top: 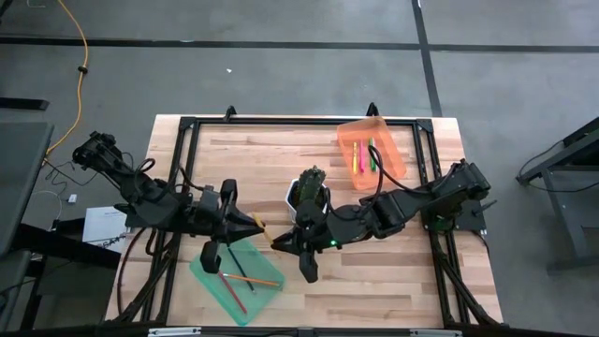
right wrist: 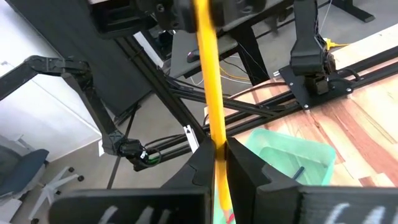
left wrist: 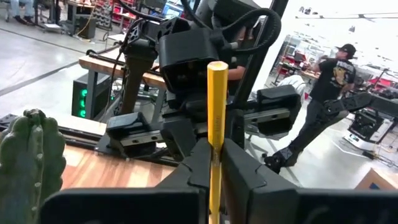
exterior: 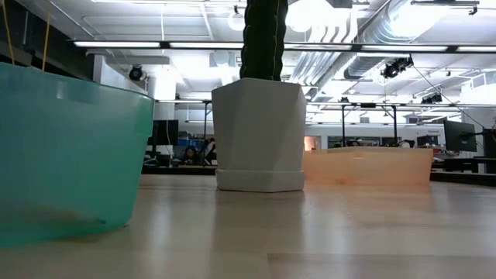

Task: Sort pens & pencils
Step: Put the yellow pencil into the green bin

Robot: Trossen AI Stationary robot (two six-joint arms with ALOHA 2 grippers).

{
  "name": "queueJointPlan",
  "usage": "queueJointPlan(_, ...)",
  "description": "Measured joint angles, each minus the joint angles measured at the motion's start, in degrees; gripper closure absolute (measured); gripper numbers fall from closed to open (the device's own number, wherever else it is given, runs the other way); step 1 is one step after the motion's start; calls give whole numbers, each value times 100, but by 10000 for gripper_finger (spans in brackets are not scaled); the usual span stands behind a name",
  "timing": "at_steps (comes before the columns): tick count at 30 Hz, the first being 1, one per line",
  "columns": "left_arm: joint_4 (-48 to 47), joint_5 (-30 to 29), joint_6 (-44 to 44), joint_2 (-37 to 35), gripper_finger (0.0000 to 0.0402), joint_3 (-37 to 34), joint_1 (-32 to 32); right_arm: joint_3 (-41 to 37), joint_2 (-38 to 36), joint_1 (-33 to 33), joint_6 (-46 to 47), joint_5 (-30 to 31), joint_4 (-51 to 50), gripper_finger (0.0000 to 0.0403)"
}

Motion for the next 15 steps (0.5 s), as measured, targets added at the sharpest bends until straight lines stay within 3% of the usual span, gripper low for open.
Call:
queueJointPlan(8,9,49,8,-2,373,0,1,-2,3,2,-142,1,116,384)
queueJointPlan(15,-41,64,93,1,395,2,1,-4,8,-4,-222,20,297,317)
